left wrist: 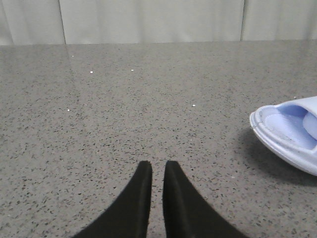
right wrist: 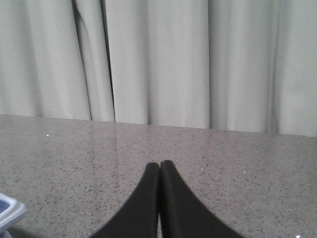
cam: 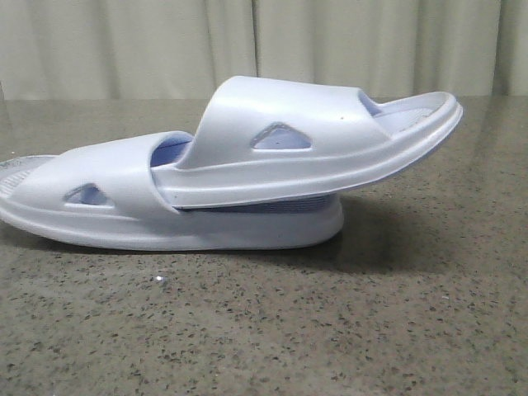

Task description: Insert blue slippers together front up

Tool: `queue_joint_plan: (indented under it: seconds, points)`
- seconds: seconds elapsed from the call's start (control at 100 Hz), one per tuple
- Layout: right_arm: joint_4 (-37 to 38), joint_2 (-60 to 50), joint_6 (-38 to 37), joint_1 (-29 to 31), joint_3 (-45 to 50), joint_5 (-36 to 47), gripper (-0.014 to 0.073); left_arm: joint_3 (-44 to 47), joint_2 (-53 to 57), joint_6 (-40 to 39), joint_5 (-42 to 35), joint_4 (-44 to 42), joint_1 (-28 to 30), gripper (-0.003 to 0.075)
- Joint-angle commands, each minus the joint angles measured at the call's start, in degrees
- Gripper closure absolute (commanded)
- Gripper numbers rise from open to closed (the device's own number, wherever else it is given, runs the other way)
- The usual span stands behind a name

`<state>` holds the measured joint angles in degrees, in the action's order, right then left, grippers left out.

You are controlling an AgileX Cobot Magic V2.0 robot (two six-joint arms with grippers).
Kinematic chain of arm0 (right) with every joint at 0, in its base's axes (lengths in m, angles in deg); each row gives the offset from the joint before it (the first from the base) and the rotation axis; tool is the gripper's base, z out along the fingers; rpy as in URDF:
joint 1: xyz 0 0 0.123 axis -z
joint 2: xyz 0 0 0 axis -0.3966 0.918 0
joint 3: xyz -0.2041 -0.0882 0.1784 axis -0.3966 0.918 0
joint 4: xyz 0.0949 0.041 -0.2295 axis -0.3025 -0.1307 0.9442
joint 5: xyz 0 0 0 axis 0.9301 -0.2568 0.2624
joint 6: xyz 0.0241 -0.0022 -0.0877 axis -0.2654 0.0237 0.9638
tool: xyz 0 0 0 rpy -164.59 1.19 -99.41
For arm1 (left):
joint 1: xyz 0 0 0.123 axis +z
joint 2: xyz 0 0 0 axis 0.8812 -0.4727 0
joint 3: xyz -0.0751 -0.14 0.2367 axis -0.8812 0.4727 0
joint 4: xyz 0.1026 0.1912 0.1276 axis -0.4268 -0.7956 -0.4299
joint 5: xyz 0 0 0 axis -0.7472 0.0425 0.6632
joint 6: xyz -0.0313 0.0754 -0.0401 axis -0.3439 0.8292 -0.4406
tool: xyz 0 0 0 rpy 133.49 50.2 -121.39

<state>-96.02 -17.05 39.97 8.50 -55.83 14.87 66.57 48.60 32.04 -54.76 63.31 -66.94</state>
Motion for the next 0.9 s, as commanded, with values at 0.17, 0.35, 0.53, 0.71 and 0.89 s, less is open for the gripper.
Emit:
queue_joint_plan:
  seconds: [0.17,0.35,0.53,0.71,0.89]
  points:
    - [0.14,0.23,0.68,0.47,-1.57,2.92,0.0701,2.48,1.63,-0.96,-12.51,-0.17,-0.43,0.0704]
    - [0.14,0.23,0.68,0.47,-1.57,2.92,0.0701,2.89,1.63,-0.96,-12.72,-3.27,-0.43,0.0704]
    - [0.14,0.23,0.68,0.47,-1.57,2.92,0.0701,2.89,1.63,-0.96,-13.75,-3.81,-0.43,0.0704]
    - [0.14,0.23,0.68,0.47,-1.57,2.92,0.0701,2.89,1.63,-0.96,-13.75,-3.24,-0.43,0.0704]
    - [0.14,0.23,0.68,0.47,-1.57,2.92,0.0701,2.89,1.63,-0.96,-13.75,-3.24,-0.43,0.0704]
